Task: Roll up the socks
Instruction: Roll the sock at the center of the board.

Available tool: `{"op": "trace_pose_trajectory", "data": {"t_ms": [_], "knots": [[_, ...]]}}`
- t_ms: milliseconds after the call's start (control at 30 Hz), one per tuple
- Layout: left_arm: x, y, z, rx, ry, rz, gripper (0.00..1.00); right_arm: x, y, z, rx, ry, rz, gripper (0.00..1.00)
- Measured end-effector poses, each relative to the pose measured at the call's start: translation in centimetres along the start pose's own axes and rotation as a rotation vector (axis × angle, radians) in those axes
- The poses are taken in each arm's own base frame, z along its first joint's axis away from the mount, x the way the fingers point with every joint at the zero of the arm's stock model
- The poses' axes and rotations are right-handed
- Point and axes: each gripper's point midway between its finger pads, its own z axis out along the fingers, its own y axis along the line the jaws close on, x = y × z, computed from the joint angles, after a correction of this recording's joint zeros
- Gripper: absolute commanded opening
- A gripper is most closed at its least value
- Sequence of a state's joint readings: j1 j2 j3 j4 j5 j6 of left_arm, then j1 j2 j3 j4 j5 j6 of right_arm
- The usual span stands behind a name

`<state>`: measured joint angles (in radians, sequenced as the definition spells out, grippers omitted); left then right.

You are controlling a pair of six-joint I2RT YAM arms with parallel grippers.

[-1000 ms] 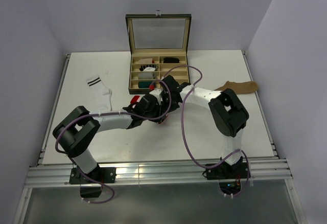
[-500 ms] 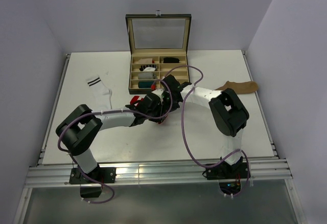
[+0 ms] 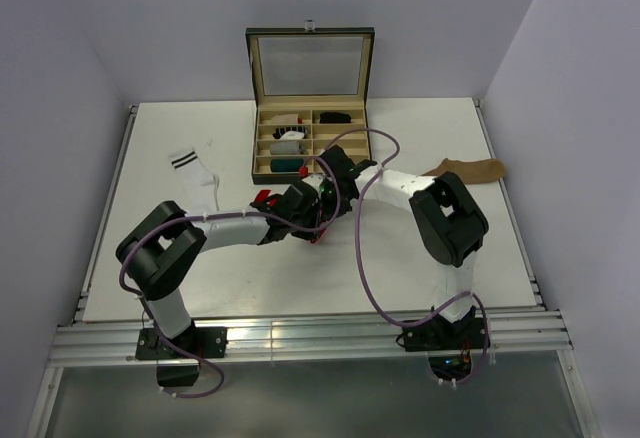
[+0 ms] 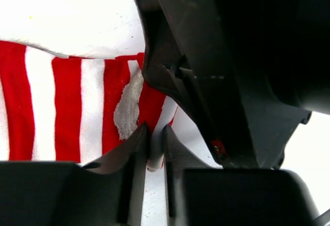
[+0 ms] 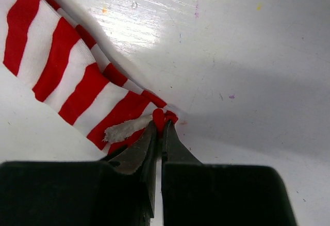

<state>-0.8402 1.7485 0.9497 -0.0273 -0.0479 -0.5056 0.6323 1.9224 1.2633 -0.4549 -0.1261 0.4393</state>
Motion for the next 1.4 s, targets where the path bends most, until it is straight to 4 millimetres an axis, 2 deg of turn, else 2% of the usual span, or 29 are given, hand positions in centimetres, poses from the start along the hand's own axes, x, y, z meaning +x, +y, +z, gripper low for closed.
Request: {"op": "trace_pose_trajectory", "data": {"t_ms": [67,167,367,600,733,867,1000,1167,1400], "knots": [[0.0,0.0,0.0,0.002,0.001,0.004,0.01,0.0,0.1,0.1,-0.008,-0.002,0.008,0.0],[0.0,-0.1,0.0,0.004,0.007,0.009,0.01,-0.1,0.1,0.1,-0.026,-0.007,0.025,0.02],[0.3,-0.1,-0.2,0.002,0.026,0.004,0.01,0.1,0.4,0.1,-0.092,-0.034,0.082,0.22],[0.3,0.3,-0.4,0.037,0.054,-0.09,0.01,0.3,0.7,-0.1,-0.167,-0.094,0.16,0.36],[0.7,1.0,-0.9,0.085,0.068,-0.179,0.01,1.2,0.1,-0.8,-0.211,-0.133,0.228,0.46],[0.8,1.9,-1.3,0.136,0.066,-0.276,0.01,1.0,0.1,-2.4,-0.264,-0.2,0.266,0.59],[0.8,2.4,-1.4,0.189,0.063,-0.36,0.01,-0.3,0.5,-3.3,-0.321,-0.265,0.273,0.61],[1.1,2.8,-1.7,0.257,0.057,-0.46,0.01,-0.2,1.3,-3.4,-0.378,-0.277,0.275,0.6],[1.9,3.2,-2.4,0.307,0.046,-0.573,0.01,0.2,2.1,-2.3,-0.441,-0.246,0.286,0.58]]}}
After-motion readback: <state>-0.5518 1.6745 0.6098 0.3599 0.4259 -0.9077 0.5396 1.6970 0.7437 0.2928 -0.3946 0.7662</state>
